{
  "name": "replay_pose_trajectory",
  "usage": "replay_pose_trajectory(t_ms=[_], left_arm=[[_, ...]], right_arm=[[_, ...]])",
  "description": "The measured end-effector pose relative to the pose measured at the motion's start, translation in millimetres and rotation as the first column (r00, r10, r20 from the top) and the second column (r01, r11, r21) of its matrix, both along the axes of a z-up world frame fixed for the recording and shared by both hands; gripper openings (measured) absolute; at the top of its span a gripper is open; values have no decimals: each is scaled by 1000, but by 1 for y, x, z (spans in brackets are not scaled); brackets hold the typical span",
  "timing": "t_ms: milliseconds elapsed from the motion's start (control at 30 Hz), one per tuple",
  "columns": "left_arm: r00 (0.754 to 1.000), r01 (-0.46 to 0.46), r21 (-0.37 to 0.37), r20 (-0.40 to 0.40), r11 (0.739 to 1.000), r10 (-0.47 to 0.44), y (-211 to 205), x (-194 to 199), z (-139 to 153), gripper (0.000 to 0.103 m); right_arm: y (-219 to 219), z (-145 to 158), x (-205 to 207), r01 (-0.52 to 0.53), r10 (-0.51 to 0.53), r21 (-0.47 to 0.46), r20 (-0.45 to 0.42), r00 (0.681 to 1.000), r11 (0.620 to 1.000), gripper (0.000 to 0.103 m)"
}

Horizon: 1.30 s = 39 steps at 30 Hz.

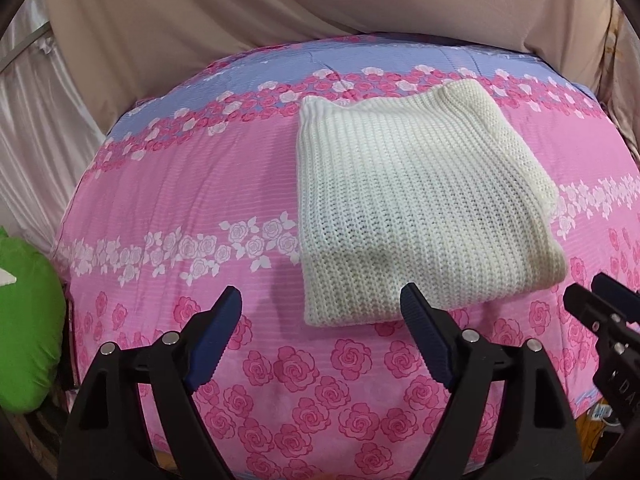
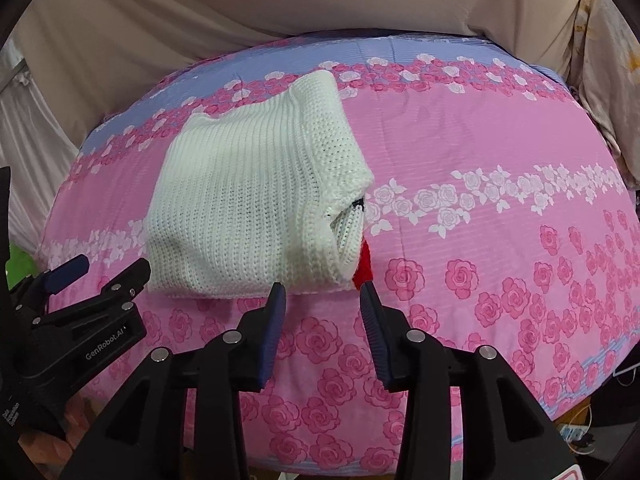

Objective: Fold small clothes

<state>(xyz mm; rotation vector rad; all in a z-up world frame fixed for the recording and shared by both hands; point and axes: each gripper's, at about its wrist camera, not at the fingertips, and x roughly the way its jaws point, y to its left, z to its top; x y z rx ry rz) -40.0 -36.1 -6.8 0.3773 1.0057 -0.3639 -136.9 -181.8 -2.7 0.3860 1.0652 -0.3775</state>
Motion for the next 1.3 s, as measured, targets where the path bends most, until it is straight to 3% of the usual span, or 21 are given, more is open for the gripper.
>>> replay_pose_trajectory(t_ms=[167, 300, 567, 867, 1300], left_arm=[[997, -65, -66, -39, 996, 63, 7, 0, -9, 79], [990, -91, -51, -109, 995, 85, 9, -3, -27, 77], [999, -6, -48, -32, 999, 5, -6, -17, -15, 77], [1000, 10, -34, 16, 999, -9, -8, -19, -8, 78], [1000, 1, -33, 4, 999, -1, -8, -17, -10, 78]], right_arm=[[3, -4, -5, 14, -14, -8, -22, 1000, 1000, 40], [12, -13, -4, 1, -3, -37, -57, 998, 999, 40], [22, -15, 0, -27, 24, -60, -63, 998, 998, 40], [22, -14, 3, -22, 18, -67, -58, 998, 998, 40], [18, -12, 0, 10, -15, -74, -56, 998, 997, 40]])
